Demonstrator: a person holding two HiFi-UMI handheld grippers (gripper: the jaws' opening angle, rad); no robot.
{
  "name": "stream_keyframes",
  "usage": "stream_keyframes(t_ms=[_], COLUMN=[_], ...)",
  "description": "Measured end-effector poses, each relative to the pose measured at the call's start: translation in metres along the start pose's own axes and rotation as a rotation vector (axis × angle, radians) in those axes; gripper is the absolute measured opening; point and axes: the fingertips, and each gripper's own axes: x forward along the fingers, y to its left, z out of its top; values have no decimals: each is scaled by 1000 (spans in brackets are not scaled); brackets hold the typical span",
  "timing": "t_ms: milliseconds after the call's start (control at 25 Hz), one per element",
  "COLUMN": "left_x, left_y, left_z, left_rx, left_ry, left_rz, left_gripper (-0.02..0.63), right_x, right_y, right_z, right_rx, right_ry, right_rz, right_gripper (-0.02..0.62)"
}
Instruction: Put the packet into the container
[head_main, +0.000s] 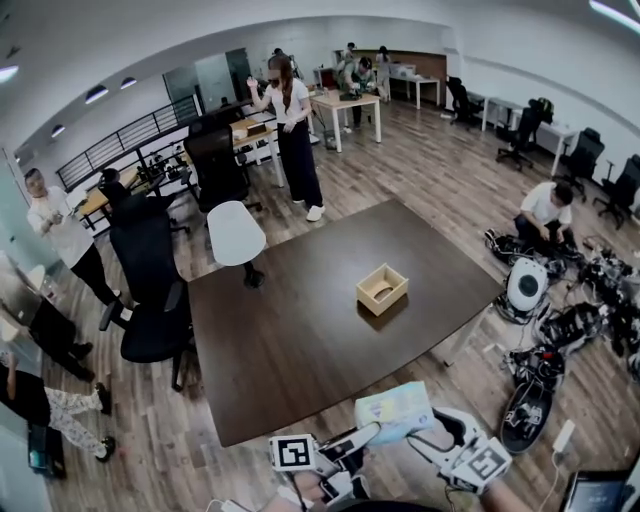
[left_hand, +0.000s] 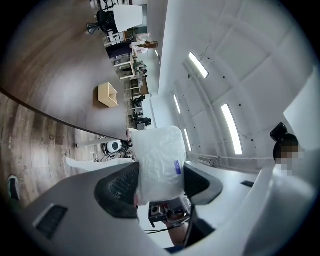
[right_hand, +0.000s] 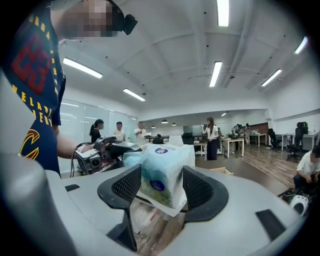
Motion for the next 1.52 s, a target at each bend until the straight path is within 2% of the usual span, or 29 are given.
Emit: stream_keyframes(t_ms=[200,360,480,560,680,800,960,1160,1520], left_x=[-12,-23,-24,-21,-10,12,45,94,154], left_y=[5,7,10,8,8,1,-3,-13,-6], left_z=[34,59,74,80,93,109,122,140,139], left_rx=[-15,-6,0,-8,-4,-17,24,66,62], left_ry=[-26,-80,-131,-165,-229,-304,-366,-400,-426], left_rz=[-1,-8,4,9,40,31,33,-8,-1], left_gripper=[249,249,249,249,249,259,279,294,304], right_x=[40,68,84,90,97,108,107,107,93], right_y=[-3,-5,-15,-21,-42,-66,-100,-157,-226], right_z=[10,17,19,21,30,51,73,92,101], right_rx=[-63,-63,-151,-172,-159,-130,-122,-69,-27], right_ry=[-16,-51,-63,-60,-61,-123,-181,-172,-208], right_rz=[41,85,136,170,214,278,340,358,401], right_gripper=[252,233,206,196,179,161,140,126,118])
